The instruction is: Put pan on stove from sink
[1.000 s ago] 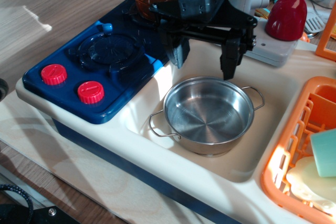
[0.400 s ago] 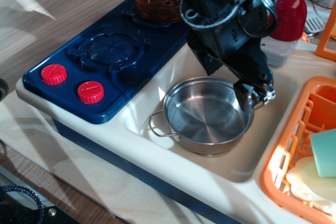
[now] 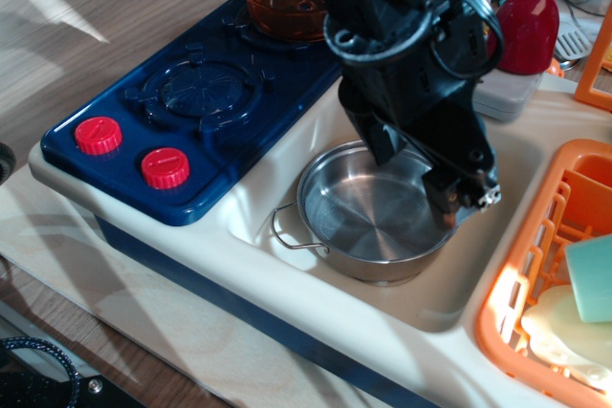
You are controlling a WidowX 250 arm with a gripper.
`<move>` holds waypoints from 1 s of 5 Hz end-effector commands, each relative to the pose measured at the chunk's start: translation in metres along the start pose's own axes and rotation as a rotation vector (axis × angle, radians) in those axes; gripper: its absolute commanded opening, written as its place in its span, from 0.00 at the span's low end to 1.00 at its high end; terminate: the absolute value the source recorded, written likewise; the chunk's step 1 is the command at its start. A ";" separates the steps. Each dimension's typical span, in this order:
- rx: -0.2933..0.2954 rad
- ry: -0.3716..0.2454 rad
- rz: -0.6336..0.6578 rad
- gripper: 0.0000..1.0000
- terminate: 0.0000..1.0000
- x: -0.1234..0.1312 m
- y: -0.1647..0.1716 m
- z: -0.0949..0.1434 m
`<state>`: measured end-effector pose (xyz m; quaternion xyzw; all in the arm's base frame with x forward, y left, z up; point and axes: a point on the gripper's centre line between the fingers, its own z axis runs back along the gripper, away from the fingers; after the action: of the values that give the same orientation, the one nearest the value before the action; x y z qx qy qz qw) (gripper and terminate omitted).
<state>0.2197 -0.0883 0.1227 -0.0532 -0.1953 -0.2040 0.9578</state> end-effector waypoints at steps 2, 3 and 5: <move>0.025 -0.083 -0.037 1.00 0.00 -0.013 0.010 -0.023; 0.001 -0.109 -0.035 1.00 0.00 -0.021 0.011 -0.037; -0.015 -0.124 0.002 1.00 0.00 -0.029 0.002 -0.054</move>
<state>0.2134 -0.0866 0.0536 -0.0803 -0.2414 -0.1939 0.9475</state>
